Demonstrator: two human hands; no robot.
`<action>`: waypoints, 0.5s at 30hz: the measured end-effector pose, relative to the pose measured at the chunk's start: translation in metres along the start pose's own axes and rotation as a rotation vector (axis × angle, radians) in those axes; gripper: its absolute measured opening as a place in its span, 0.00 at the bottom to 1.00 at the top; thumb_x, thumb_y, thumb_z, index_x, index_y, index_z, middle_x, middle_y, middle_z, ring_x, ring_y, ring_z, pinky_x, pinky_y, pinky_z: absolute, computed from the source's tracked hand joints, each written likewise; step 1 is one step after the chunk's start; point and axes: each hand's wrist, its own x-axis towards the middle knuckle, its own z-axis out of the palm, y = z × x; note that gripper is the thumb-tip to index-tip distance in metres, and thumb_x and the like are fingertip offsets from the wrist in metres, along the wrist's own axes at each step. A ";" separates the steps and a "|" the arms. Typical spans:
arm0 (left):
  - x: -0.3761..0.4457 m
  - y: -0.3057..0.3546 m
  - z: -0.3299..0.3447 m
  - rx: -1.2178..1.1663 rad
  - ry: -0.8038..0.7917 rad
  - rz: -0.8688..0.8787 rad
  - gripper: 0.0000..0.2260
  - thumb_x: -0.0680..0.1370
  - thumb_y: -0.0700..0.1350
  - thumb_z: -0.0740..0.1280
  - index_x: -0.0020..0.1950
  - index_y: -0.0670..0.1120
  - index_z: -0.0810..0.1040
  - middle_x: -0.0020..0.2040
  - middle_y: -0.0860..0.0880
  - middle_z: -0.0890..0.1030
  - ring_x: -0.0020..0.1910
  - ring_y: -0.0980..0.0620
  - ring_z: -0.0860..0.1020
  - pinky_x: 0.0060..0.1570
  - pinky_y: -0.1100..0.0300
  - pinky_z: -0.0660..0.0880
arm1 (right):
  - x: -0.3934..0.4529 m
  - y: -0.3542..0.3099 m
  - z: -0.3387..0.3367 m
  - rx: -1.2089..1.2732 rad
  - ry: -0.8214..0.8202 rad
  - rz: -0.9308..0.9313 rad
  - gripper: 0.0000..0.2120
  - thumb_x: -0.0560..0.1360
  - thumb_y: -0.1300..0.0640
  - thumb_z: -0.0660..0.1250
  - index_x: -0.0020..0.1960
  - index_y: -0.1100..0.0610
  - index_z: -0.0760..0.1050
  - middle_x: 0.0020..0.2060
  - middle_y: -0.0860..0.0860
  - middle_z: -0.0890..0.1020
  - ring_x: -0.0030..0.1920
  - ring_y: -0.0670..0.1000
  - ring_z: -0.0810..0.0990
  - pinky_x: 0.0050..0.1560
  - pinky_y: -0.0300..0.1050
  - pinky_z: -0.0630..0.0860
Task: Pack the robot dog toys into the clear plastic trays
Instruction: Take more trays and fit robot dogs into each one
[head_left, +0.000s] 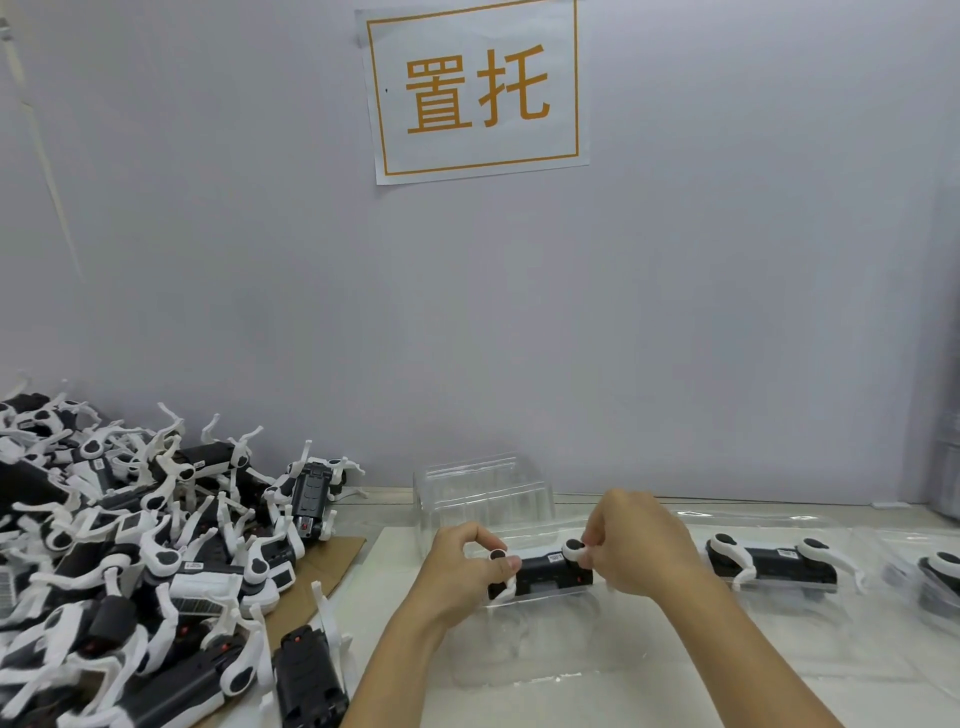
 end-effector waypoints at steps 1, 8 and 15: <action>0.001 0.000 0.000 -0.001 0.005 0.001 0.06 0.75 0.45 0.74 0.46 0.46 0.78 0.65 0.47 0.73 0.57 0.53 0.74 0.39 0.69 0.69 | -0.001 -0.002 -0.001 -0.038 0.024 -0.007 0.08 0.71 0.46 0.75 0.44 0.50 0.85 0.41 0.47 0.86 0.45 0.50 0.83 0.41 0.41 0.74; 0.003 -0.004 0.003 -0.024 0.034 -0.011 0.07 0.74 0.47 0.75 0.45 0.47 0.79 0.63 0.48 0.74 0.62 0.50 0.72 0.45 0.63 0.68 | 0.003 -0.002 0.003 -0.040 -0.006 -0.031 0.12 0.73 0.48 0.72 0.39 0.57 0.81 0.36 0.52 0.81 0.39 0.54 0.79 0.39 0.43 0.74; 0.003 -0.003 0.005 -0.044 0.040 -0.022 0.07 0.73 0.47 0.76 0.45 0.47 0.80 0.63 0.48 0.74 0.61 0.50 0.73 0.47 0.62 0.68 | 0.002 -0.010 0.011 0.120 0.012 -0.080 0.08 0.74 0.53 0.73 0.53 0.48 0.83 0.46 0.46 0.82 0.50 0.48 0.80 0.48 0.41 0.76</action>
